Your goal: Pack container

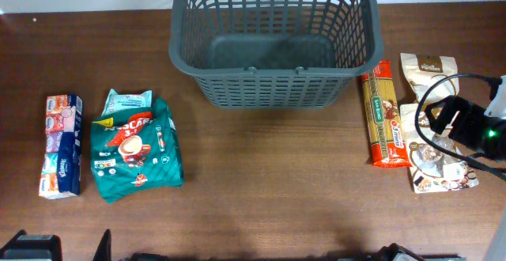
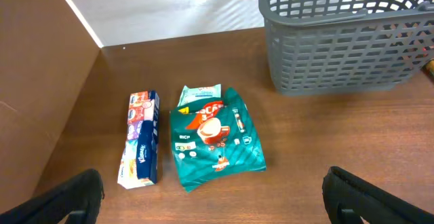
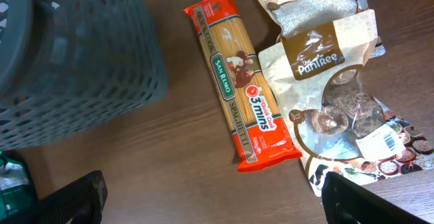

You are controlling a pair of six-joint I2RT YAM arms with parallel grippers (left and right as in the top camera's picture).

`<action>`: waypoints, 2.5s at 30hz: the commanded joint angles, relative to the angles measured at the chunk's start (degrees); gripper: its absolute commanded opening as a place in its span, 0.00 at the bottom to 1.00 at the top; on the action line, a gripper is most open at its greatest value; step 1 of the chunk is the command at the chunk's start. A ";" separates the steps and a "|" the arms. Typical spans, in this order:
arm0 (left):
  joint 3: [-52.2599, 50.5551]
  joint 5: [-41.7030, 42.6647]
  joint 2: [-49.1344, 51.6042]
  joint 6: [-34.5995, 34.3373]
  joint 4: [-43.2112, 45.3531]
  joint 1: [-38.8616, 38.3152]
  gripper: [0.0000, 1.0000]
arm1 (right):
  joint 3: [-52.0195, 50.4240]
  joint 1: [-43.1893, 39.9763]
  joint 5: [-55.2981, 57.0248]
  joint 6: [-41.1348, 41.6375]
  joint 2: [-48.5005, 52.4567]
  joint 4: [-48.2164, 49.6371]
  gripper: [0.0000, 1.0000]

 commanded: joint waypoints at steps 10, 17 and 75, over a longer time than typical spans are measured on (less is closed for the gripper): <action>-3.93 -6.14 0.79 -9.97 0.00 -0.28 0.80 | 0.02 -0.33 -1.16 -0.52 0.11 0.00 0.99; -18.56 -5.05 3.23 -19.98 0.55 -0.28 0.94 | 0.02 -0.33 -1.16 -0.52 0.17 0.00 0.99; -41.62 5.46 58.01 -28.61 35.87 3.43 1.00 | 0.02 -0.33 -1.16 -0.52 0.17 0.00 0.99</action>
